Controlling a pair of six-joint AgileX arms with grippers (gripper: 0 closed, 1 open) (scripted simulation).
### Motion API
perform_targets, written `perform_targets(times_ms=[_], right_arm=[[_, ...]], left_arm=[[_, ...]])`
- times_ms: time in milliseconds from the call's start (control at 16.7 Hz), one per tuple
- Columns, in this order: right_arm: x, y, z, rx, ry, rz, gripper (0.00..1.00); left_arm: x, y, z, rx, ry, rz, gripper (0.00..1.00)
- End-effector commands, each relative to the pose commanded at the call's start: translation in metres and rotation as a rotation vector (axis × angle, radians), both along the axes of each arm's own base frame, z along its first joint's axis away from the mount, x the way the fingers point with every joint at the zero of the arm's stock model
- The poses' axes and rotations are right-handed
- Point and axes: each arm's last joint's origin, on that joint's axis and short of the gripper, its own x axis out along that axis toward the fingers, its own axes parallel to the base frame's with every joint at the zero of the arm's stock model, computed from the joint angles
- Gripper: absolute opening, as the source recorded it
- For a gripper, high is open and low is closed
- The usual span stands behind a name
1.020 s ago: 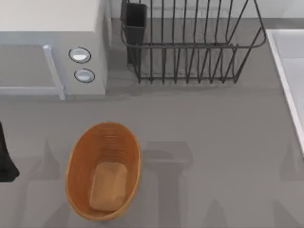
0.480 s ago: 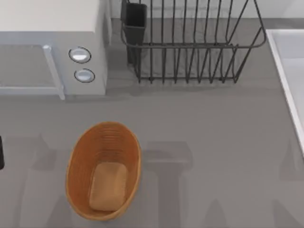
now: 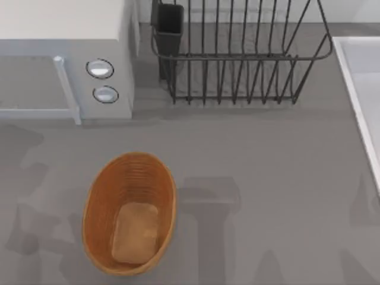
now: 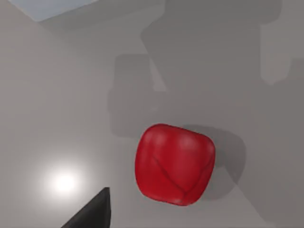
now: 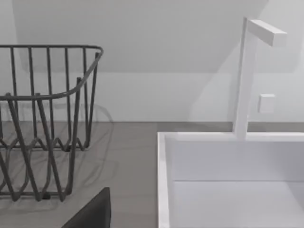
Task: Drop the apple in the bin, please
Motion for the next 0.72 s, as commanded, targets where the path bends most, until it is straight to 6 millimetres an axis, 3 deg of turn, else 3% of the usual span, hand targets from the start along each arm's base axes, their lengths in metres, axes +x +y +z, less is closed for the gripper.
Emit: perform_targets(times_ms=[360,540,720], right_arm=[[0.0,0.0,0.0,0.0,0.0,0.0,1.0],[0.0,0.0,0.0,0.0,0.0,0.0,1.0],[0.0,0.0,0.0,0.0,0.0,0.0,1.0]], left_arm=[[0.069,0.051,-0.04,-0.083,0.37,-0.115,1.0],[0.086,0.065,-0.053,-0.117,0.445,-0.154,1.0],[0.09,0.068,-0.056,-0.124,0.458,-0.166,1.0]])
